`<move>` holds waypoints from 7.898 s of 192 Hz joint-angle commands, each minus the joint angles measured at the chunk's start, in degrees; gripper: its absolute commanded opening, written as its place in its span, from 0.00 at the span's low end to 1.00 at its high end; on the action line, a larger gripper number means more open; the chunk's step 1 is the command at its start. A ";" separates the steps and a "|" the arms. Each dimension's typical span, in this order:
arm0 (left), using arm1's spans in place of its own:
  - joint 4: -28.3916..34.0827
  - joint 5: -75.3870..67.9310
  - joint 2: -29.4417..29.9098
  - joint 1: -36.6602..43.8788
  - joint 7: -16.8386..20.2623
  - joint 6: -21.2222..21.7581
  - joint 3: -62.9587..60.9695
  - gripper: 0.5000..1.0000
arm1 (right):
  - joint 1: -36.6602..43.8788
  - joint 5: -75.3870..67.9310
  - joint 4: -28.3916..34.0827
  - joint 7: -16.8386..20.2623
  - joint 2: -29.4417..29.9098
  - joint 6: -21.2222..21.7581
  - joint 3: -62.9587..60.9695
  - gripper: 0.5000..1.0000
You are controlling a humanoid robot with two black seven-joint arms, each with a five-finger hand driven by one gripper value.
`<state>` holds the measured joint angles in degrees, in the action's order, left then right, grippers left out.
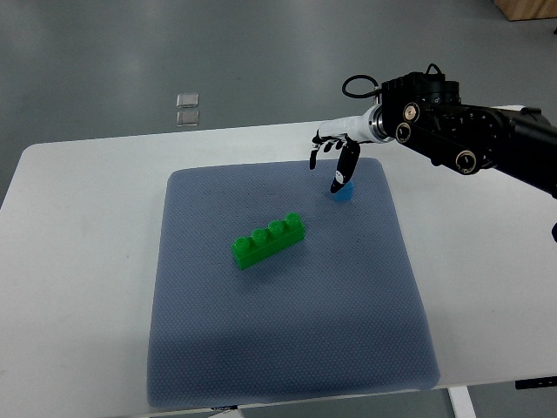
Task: Stack blue block on green block with right hand
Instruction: 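Move the right hand over the small blue block and lower it, then close the right hand's fingers around the blue block, then lift the blue block and carry it toward the green block, then lower the blue block onto the green block's studs and press down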
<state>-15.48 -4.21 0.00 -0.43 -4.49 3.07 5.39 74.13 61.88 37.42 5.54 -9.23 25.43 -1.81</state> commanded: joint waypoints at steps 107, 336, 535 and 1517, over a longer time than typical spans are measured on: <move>-0.34 -0.01 0.00 -0.01 0.00 0.00 -0.12 1.00 | -3.38 0.44 -2.09 -0.09 0.44 -5.39 1.28 0.69; -0.43 -0.01 0.00 0.08 -0.08 0.00 -0.29 1.00 | -5.22 1.14 -2.35 -0.35 0.44 -6.98 1.19 0.53; -0.43 -0.01 0.00 0.17 0.00 0.00 -0.29 1.00 | -6.37 2.81 -2.26 -1.49 0.44 -7.94 1.20 0.29; -0.87 -0.01 0.00 0.52 -0.09 0.00 -0.29 1.00 | -5.31 6.24 25.16 -10.63 -4.40 -22.62 8.05 0.25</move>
<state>-16.30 -4.22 0.00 0.09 -4.56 3.07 5.10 69.15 68.05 62.58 -5.03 -13.61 3.41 6.37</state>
